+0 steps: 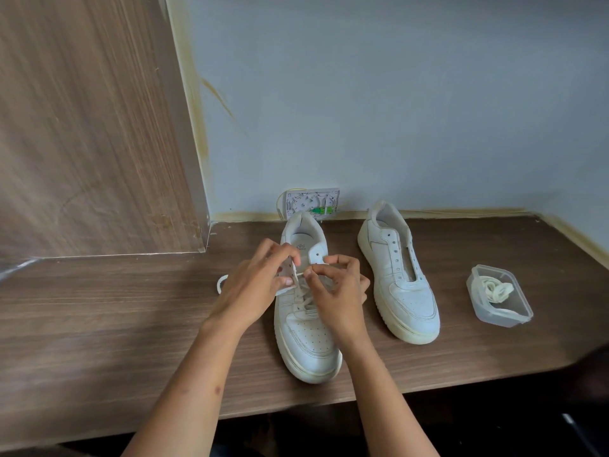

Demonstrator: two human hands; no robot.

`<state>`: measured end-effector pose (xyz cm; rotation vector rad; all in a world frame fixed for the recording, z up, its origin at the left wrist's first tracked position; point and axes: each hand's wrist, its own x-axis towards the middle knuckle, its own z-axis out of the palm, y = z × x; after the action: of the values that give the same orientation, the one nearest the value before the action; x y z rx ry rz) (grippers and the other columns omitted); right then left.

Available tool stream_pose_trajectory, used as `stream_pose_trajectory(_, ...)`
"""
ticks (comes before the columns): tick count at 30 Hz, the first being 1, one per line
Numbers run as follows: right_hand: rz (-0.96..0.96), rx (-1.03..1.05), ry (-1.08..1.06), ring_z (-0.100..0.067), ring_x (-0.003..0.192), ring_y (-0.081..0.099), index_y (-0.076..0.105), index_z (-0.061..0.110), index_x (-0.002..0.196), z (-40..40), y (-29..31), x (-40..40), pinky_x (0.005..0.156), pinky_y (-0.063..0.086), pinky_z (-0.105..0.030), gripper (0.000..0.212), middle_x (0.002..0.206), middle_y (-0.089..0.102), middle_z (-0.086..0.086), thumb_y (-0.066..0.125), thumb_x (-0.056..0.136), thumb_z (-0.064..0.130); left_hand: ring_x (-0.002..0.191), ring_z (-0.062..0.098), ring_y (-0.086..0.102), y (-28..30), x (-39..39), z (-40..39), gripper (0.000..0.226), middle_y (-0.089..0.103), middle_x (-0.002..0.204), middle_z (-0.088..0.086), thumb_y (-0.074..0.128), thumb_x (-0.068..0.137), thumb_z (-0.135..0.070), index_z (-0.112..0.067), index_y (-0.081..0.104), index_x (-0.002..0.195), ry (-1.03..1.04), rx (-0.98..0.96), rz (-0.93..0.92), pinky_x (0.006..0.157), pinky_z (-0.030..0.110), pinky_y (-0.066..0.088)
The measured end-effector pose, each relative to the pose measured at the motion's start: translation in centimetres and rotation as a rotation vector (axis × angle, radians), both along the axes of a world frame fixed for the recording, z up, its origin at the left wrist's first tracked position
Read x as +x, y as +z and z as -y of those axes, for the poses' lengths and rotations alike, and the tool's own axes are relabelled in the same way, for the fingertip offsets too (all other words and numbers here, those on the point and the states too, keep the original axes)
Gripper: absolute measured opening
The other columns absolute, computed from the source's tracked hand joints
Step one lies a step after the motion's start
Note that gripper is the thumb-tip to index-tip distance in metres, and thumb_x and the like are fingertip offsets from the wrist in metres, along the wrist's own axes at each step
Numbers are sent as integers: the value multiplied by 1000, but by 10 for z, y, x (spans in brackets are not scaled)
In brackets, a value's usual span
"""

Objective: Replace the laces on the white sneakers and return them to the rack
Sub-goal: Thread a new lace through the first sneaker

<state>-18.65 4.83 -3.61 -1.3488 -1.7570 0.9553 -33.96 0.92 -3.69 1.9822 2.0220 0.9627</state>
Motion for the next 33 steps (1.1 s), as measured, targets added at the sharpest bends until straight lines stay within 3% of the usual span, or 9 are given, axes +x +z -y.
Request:
stream_pose_trajectory(4, -35, -37, 12, -9, 115, 24, 72, 31, 92, -1, -2, 1, 106, 25, -34, 9, 122, 40, 16, 66, 91, 38, 93, 6, 61, 1, 0, 0, 34, 43, 107, -18, 70, 85, -19, -40, 50, 103, -2, 1, 7, 68, 36, 54)
stream_pose_trajectory(10, -220, -159, 18, -6, 119, 30, 73, 39, 73, -3, -6, 0, 108, 35, -45, 10, 115, 43, 24, 74, 82, 40, 93, 3, 59, 3, 1, 0, 30, 43, 108, -19, 69, 87, -20, -39, 53, 105, -8, -6, 20, 66, 26, 48)
stream_pose_trajectory(15, 50, 23, 28, -9, 113, 27, 75, 36, 93, 1, -2, 3, 99, 21, -30, 10, 120, 37, 16, 70, 87, 43, 96, -1, 59, 2, 0, -1, 43, 46, 112, -21, 71, 86, -17, -46, 54, 113, -20, -31, 108, 74, 26, 51)
stream_pose_trajectory(19, -74, 40, 60, -12, 114, 34, 69, 42, 101, 1, 3, 13, 104, 32, -37, 17, 116, 43, 14, 72, 84, 42, 98, -4, 60, 6, -1, -1, 45, 52, 117, -16, 75, 82, -18, -45, 55, 112, -31, -49, 233, 77, 26, 51)
stream_pose_trajectory(23, 72, 295, 26, -14, 102, 41, 66, 31, 101, 16, -2, 28, 91, 39, -31, 18, 107, 49, 10, 72, 84, 28, 95, -1, 61, 6, 0, -3, 25, 55, 113, -19, 79, 78, -22, -34, 63, 92, -4, -39, 289, 78, 32, 54)
stream_pose_trajectory(25, 192, 437, 59, -15, 93, 46, 68, 25, 93, 34, -12, 30, 83, 46, -35, 12, 98, 52, 8, 69, 83, 20, 91, 3, 62, 5, 2, -5, 15, 55, 109, -18, 79, 77, -23, -28, 67, 84, 11, -42, 277, 79, 33, 53)
stream_pose_trajectory(28, 373, 526, 97, -15, 89, 49, 69, 19, 94, 58, -28, 24, 78, 51, -29, 21, 97, 57, 7, 77, 77, 28, 87, 4, 61, 6, 5, -6, 8, 52, 105, -19, 74, 82, -25, -27, 66, 80, 44, -43, 226, 74, 30, 51)
stream_pose_trajectory(30, 385, 531, 88, -12, 91, 49, 70, 19, 98, 60, -34, 24, 78, 50, -25, 27, 100, 59, 8, 79, 76, 32, 85, 4, 59, 8, 5, -3, 7, 52, 103, -19, 69, 87, -30, -29, 64, 82, 84, -41, 135, 65, 22, 46)
stream_pose_trajectory(33, 393, 547, 62, -11, 95, 49, 71, 16, 103, 55, -37, 31, 80, 53, -26, 28, 106, 63, 6, 79, 77, 25, 84, 6, 59, 13, 2, 2, 9, 54, 101, -18, 59, 93, -39, -33, 60, 86, 234, -41, 2, 61, 26, 43)
